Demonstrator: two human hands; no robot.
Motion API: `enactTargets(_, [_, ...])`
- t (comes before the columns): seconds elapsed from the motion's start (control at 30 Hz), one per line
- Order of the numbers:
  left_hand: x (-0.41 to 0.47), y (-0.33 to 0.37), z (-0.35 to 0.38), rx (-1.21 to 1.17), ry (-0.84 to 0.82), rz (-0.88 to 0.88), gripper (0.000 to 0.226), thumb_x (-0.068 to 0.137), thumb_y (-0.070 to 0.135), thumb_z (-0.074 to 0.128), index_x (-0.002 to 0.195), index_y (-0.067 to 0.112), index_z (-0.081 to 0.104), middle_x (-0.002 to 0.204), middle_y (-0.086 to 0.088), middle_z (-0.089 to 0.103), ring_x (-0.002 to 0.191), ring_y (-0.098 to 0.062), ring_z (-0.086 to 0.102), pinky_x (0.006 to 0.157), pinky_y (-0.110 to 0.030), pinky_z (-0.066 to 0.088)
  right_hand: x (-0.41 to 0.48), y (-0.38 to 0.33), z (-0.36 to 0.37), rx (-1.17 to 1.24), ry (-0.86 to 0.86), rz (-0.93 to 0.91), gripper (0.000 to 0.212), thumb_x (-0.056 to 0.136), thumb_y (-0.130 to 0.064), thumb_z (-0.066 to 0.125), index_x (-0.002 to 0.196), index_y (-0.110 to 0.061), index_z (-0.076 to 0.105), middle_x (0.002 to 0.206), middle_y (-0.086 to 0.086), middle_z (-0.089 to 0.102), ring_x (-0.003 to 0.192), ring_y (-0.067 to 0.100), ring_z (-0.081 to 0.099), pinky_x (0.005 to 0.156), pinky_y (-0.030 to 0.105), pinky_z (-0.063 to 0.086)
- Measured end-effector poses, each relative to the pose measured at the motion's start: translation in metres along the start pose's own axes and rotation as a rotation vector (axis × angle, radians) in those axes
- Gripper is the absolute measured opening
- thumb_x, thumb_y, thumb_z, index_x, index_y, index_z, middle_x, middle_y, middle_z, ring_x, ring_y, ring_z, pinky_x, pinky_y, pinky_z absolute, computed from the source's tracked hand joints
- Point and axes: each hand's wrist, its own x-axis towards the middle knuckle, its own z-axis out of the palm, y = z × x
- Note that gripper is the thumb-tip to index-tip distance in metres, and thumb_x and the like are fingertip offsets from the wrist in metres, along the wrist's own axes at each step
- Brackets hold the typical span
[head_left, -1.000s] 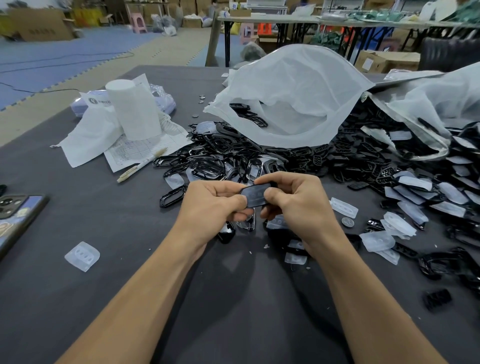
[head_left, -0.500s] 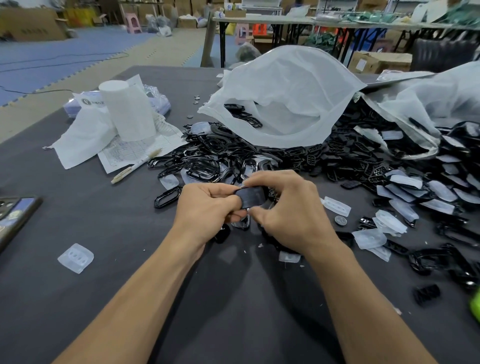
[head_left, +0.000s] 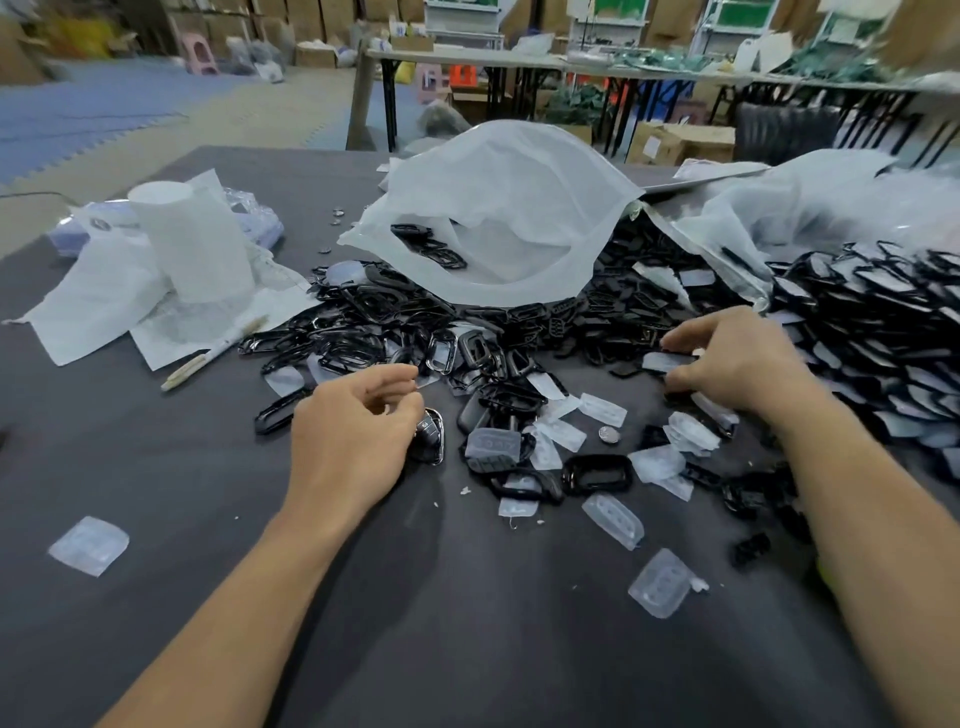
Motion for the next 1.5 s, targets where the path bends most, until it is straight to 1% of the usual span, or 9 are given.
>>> enactTargets(0.1, [-0.004,0.004,0.001,0.228,0.05,0.06,0.025,0.083,0.032,0.072,0.103,0.046,0.078,0.094,0.034,0.073,0.104,0.001,0.067,0.092,-0.023,0.042,0.006,0.003,-0.003,-0.07,0.014,-0.009,0.054,0.077,-0.007,0.08,0.127,-0.027,0.073,0.127,-0.003,0.073,0.112,0.017,0.068,0.095,0.023,0.045])
enactTargets(0.3, [-0.002,-0.002,0.001,0.475,0.062,0.115,0.029,0.085,0.032,0.069,0.109,0.046,0.078,0.109,0.004,0.079,0.107,-0.026,0.069,0.087,-0.033,0.047,0.005,-0.059,0.044,0.055,-0.054,-0.173,0.022,0.089,-0.011,0.07,0.093,-0.029,0.081,0.101,-0.002,0.079,0.092,0.013,0.069,0.097,0.025,0.053])
enactTargets(0.5, [0.004,-0.01,0.0,0.507,0.002,0.12,0.027,0.087,0.032,0.068,0.111,0.041,0.079,0.116,0.006,0.077,0.113,-0.023,0.066,0.091,-0.033,0.046,0.011,-0.078,0.083,-0.033,-0.194,-0.118,0.025,0.09,-0.009,0.066,0.114,-0.005,0.071,0.105,0.014,0.074,0.097,0.031,0.07,0.091,0.042,0.06])
enactTargets(0.8, [0.007,-0.014,0.005,0.361,-0.192,0.143,0.034,0.086,0.02,0.075,0.118,0.03,0.078,0.117,0.01,0.077,0.113,-0.01,0.068,0.099,-0.018,0.043,0.0,-0.065,0.099,0.317,-0.009,-0.037,0.018,0.083,-0.015,0.077,0.07,-0.025,0.07,0.075,-0.009,0.071,0.076,0.011,0.067,0.068,0.026,0.051])
enactTargets(0.97, [0.008,-0.011,0.002,0.14,-0.149,0.012,0.081,0.075,0.012,0.086,0.145,0.039,0.056,0.078,0.025,0.073,0.081,0.006,0.069,0.079,-0.001,0.047,-0.005,-0.06,0.097,0.592,0.116,0.018,0.017,0.08,-0.022,0.082,0.065,-0.026,0.076,0.06,-0.013,0.071,0.053,-0.002,0.062,0.058,0.018,0.046])
enactTargets(1.07, [0.012,-0.015,-0.001,0.047,-0.139,-0.08,0.1,0.07,0.016,0.09,0.152,0.046,0.04,0.082,0.024,0.073,0.08,0.003,0.068,0.069,-0.009,0.046,-0.006,-0.057,0.094,0.7,0.181,0.103,0.019,0.071,-0.028,0.092,0.06,-0.026,0.076,0.054,-0.011,0.069,0.044,0.0,0.06,0.055,0.023,0.047])
enactTargets(1.17, [0.015,-0.016,-0.002,-0.094,-0.167,-0.1,0.081,0.069,0.018,0.092,0.138,0.046,0.059,0.078,0.016,0.073,0.078,-0.005,0.068,0.079,-0.026,0.048,-0.011,-0.057,0.09,0.819,0.264,0.143,0.022,0.067,-0.035,0.096,0.06,-0.037,0.075,0.054,-0.015,0.068,0.042,-0.003,0.058,0.044,0.013,0.044])
enactTargets(1.3, [0.014,-0.014,-0.002,-0.109,-0.152,-0.059,0.024,0.073,0.028,0.087,0.088,0.046,0.08,0.064,0.017,0.064,0.06,0.0,0.055,0.065,-0.023,0.043,-0.017,-0.065,0.091,0.976,0.234,0.083,0.016,0.072,-0.035,0.094,0.066,-0.035,0.078,0.055,-0.008,0.069,0.044,0.004,0.057,0.051,0.016,0.048])
enactTargets(1.5, [0.012,-0.012,-0.004,-0.081,-0.097,-0.042,0.032,0.078,0.016,0.084,0.088,0.045,0.08,0.074,0.023,0.072,0.063,0.002,0.061,0.058,-0.005,0.044,-0.033,-0.091,0.107,1.022,0.004,-0.032,0.016,0.083,-0.03,0.085,0.07,-0.024,0.079,0.054,0.002,0.065,0.048,0.01,0.053,0.057,0.029,0.045])
